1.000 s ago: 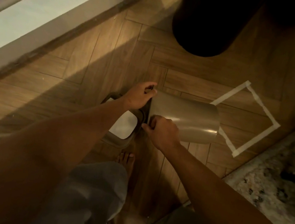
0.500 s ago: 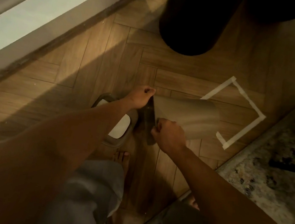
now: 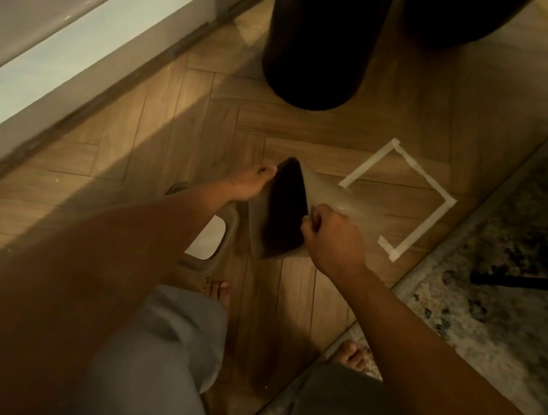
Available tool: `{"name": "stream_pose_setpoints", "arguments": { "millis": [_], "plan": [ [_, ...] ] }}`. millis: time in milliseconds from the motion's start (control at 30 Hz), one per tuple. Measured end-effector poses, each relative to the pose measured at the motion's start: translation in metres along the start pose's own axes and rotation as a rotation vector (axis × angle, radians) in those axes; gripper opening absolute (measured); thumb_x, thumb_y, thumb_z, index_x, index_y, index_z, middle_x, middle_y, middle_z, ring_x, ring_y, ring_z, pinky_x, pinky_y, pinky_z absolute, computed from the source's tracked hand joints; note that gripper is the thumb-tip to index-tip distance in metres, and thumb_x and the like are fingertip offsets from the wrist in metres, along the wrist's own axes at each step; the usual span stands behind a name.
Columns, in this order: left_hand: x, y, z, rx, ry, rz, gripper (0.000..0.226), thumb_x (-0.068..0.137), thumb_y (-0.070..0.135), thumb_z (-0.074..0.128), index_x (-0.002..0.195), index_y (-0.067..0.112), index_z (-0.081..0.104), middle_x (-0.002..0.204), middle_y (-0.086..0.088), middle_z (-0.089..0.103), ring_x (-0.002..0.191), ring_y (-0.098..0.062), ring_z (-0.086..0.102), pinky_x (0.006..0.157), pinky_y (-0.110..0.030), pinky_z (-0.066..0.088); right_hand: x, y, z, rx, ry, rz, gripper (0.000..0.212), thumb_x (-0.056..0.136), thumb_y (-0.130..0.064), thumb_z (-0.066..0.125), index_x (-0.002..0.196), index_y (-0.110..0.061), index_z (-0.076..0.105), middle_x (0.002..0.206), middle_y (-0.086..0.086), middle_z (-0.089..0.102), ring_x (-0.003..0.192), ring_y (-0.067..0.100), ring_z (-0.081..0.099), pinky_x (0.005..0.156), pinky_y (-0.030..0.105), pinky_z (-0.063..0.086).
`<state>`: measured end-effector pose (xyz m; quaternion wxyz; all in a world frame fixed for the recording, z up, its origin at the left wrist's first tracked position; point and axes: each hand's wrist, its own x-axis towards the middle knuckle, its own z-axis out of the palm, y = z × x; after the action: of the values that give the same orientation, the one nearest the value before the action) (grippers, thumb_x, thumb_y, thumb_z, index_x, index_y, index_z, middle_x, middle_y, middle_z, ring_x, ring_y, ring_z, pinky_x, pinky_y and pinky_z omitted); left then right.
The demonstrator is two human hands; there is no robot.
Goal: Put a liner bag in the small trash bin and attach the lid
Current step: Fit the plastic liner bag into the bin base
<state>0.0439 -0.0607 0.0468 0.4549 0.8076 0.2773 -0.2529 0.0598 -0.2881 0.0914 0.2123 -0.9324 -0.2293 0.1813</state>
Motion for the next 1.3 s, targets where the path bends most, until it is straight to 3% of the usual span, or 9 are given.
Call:
{"name": "stream_pose_setpoints", "arguments": {
  "millis": [167,400,567,667,800,933,1000,1133,1300],
  "plan": [
    [-0.015,0.008,0.010,-0.084,0.013,-0.112,0.071,0.099,0.063,0.026,0.154,0.018,0.032,0.156,-0.014,0.035,0.141,-0.034,0.034,0.109,-0.044,0.029,-0.015,0.011,-0.013,0.099,0.117,0.069,0.023,0.098,-0.028,0.059,0.079,-0.016,0.055,0.089,0.001,0.054,0.061,0.007,0.049,0.052,0.020,0.033],
    [-0.040,0.024,0.018,-0.222,0.056,-0.121,0.044,0.104,0.040,0.039,0.135,0.013,0.053,0.130,-0.015,0.059,0.116,-0.030,0.056,0.097,-0.043,0.046,-0.033,0.051,-0.029,0.235,0.037,0.279,0.010,0.097,-0.027,0.061,0.096,-0.017,0.062,0.082,-0.006,0.063,0.080,0.015,0.065,0.054,0.019,0.038],
    [-0.059,0.043,0.019,-0.141,-0.064,0.053,0.029,0.102,0.027,0.045,0.128,0.032,0.057,0.111,-0.001,0.067,0.096,-0.021,0.067,0.071,-0.033,0.053,-0.052,0.079,-0.040,0.289,-0.088,0.315,0.053,0.092,-0.023,0.067,0.139,-0.010,0.046,0.099,0.005,0.070,0.084,0.020,0.068,0.059,0.026,0.047],
    [-0.065,0.057,0.030,-0.126,-0.078,0.102,0.037,0.103,0.023,0.046,0.138,0.029,0.053,0.119,-0.002,0.065,0.098,-0.019,0.065,0.073,-0.030,0.053,-0.068,0.090,-0.044,0.304,-0.090,0.240,0.055,0.092,-0.021,0.069,0.139,-0.009,0.043,0.101,0.008,0.071,0.090,0.026,0.071,0.073,0.038,0.057],
    [-0.068,0.072,0.043,-0.176,-0.109,0.118,0.055,0.100,0.004,0.047,0.151,0.022,0.037,0.142,-0.006,0.053,0.120,-0.021,0.055,0.096,-0.038,0.050,-0.084,0.100,-0.049,0.313,-0.047,0.193,0.065,0.090,-0.020,0.074,0.144,-0.010,0.039,0.115,0.008,0.067,0.095,0.022,0.066,0.075,0.032,0.051],
    [-0.069,0.085,0.057,-0.119,-0.163,0.186,0.062,0.096,-0.004,0.050,0.152,0.018,0.035,0.144,-0.007,0.050,0.107,-0.009,0.051,0.064,-0.006,0.046,-0.101,0.115,-0.052,0.362,-0.069,0.153,0.083,0.083,-0.015,0.080,0.150,-0.018,0.030,0.127,0.004,0.058,0.104,0.020,0.062,0.071,0.015,0.043],
    [-0.068,0.087,0.063,-0.078,-0.185,0.216,0.065,0.095,-0.002,0.054,0.153,0.017,0.032,0.144,-0.008,0.050,0.104,-0.007,0.050,0.056,-0.001,0.041,-0.108,0.122,-0.050,0.322,-0.094,0.185,0.091,0.081,-0.014,0.081,0.153,-0.020,0.027,0.132,0.009,0.058,0.111,0.026,0.063,0.077,0.021,0.044],
    [-0.066,0.088,0.077,0.044,-0.242,0.266,0.074,0.095,-0.001,0.057,0.157,0.019,0.022,0.149,-0.007,0.045,0.121,-0.011,0.048,0.079,-0.003,0.040,-0.118,0.135,-0.044,0.272,-0.141,0.249,0.102,0.082,-0.017,0.082,0.158,-0.022,0.014,0.137,0.011,0.059,0.119,0.031,0.062,0.085,0.025,0.040],
    [-0.063,0.085,0.085,0.155,-0.232,0.340,0.084,0.091,-0.006,0.058,0.158,0.018,0.014,0.149,-0.011,0.044,0.117,-0.010,0.047,0.067,0.005,0.036,-0.121,0.144,-0.040,0.265,-0.182,0.294,0.114,0.078,-0.022,0.086,0.157,-0.025,0.004,0.138,0.013,0.060,0.121,0.034,0.062,0.088,0.029,0.042]
  ]
}}
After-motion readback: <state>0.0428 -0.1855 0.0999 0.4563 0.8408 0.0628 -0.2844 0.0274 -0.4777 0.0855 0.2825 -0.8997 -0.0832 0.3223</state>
